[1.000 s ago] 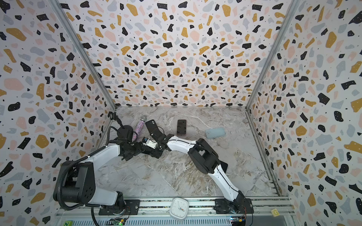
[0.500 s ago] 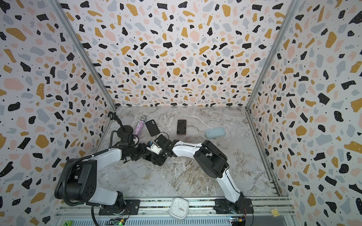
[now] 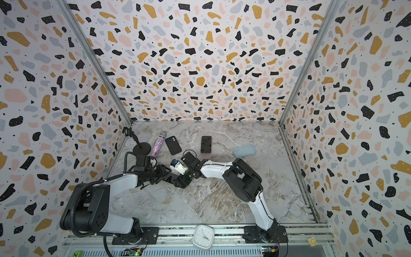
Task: Put the phone into the phone case
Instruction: 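Grasp the bare black phone with the right gripper while the left approaches it, then lift the phone upright with the right gripper while the left draws back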
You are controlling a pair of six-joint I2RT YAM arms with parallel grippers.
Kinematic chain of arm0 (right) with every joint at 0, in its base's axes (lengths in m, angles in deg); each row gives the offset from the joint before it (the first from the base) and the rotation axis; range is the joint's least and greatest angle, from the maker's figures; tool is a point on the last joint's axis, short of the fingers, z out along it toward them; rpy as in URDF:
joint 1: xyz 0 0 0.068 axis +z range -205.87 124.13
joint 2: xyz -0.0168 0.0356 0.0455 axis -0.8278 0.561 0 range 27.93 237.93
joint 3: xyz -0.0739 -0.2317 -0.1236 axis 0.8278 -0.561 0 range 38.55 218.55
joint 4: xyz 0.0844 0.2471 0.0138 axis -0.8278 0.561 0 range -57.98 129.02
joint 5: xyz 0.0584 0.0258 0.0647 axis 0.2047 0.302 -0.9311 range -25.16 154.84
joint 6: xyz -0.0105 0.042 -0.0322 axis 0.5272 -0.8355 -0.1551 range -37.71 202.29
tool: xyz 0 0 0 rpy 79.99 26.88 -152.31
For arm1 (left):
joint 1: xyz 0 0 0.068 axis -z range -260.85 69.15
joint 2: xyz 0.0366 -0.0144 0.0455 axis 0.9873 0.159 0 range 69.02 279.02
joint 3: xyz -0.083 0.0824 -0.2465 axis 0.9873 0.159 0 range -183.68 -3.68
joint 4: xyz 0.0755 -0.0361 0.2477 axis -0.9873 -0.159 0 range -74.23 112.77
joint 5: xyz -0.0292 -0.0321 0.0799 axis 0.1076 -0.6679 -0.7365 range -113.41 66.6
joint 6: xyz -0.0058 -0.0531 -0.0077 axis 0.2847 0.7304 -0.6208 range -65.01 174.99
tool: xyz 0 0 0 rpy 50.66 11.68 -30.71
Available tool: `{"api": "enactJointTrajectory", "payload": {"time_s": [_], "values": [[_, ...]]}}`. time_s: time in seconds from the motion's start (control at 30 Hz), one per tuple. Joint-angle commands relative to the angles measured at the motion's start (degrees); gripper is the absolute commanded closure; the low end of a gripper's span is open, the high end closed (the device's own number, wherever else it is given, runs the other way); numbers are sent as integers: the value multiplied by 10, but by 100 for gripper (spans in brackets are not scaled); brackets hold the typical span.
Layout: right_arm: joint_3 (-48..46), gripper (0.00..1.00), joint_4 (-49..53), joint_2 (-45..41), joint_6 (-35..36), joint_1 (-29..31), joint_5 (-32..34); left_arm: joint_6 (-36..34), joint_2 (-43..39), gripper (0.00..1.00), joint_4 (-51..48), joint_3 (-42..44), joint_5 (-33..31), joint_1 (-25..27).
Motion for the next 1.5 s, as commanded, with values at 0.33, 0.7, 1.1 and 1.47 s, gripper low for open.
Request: {"api": "enactJointTrajectory", "payload": {"time_s": [0.33, 0.7, 1.1, 1.47], "values": [[-27, 36, 85, 15, -25, 8, 4, 24, -43, 48, -71, 57, 8, 6], [-27, 35, 84, 11, -28, 16, 8, 27, -63, 58, -60, 81, 10, 6], [2, 26, 108, -17, -12, 13, 17, 35, -52, 81, -43, 48, 10, 6], [-2, 14, 72, -63, -16, 13, 13, 31, -24, 91, -25, 35, 16, 9]]}}
